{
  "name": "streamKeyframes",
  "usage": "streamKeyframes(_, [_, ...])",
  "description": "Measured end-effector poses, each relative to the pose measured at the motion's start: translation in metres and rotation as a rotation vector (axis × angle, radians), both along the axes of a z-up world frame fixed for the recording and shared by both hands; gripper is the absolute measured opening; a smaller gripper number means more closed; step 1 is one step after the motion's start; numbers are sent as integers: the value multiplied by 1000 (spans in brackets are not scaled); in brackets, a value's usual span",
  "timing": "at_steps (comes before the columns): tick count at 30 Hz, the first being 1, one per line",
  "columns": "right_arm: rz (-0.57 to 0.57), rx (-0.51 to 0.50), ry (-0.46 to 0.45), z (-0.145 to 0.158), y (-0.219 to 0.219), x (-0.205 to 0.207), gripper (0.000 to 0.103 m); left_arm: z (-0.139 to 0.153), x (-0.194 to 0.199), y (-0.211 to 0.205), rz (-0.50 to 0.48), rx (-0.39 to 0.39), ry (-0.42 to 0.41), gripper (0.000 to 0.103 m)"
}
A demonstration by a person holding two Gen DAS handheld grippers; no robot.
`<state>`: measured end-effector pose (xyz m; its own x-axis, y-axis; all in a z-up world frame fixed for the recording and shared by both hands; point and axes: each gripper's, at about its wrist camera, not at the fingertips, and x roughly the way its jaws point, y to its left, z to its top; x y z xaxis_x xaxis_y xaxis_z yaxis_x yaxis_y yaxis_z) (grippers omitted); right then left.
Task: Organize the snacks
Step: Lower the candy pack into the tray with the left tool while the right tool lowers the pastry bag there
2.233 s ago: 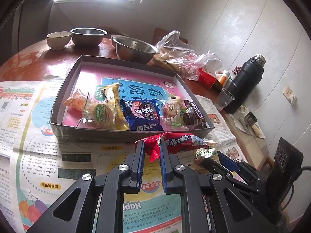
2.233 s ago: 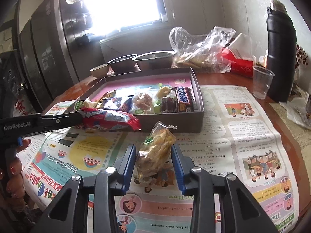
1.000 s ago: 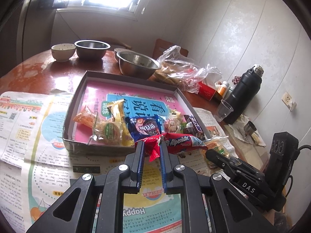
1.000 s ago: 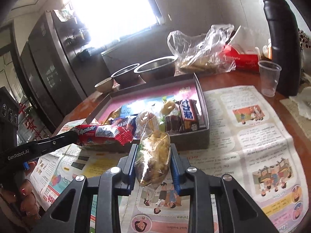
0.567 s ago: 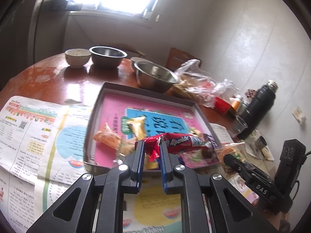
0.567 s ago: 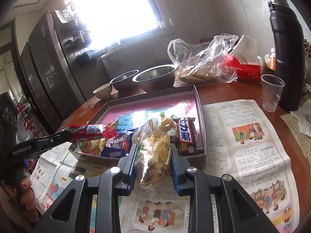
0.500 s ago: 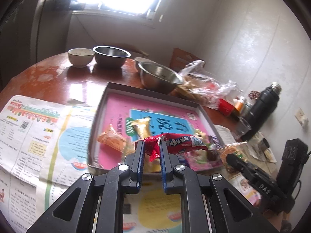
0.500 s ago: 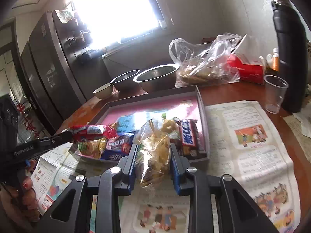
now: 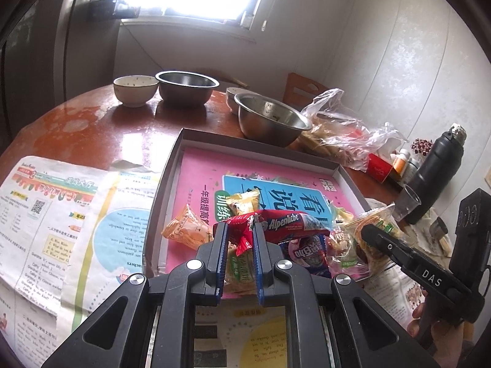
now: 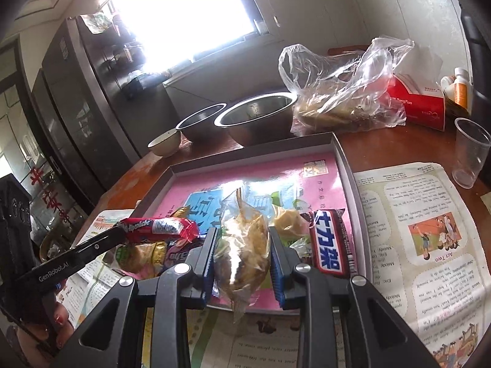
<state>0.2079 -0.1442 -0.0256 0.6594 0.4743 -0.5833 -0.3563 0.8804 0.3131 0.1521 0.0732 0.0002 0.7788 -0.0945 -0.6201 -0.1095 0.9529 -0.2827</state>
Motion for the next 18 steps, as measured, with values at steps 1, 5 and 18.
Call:
streamKeyframes(1, [-7,1,4,-1,-1,2,31,0,0,-1,1,5,-2,16])
streamKeyframes(5, [-30,6,12,-4,-8,6,32,-1,1,-2,2,11,-3,16])
streamKeyframes(18, [-131,-6,11,-5,-29,9,58,0,-3,-4,0,34,-11,17])
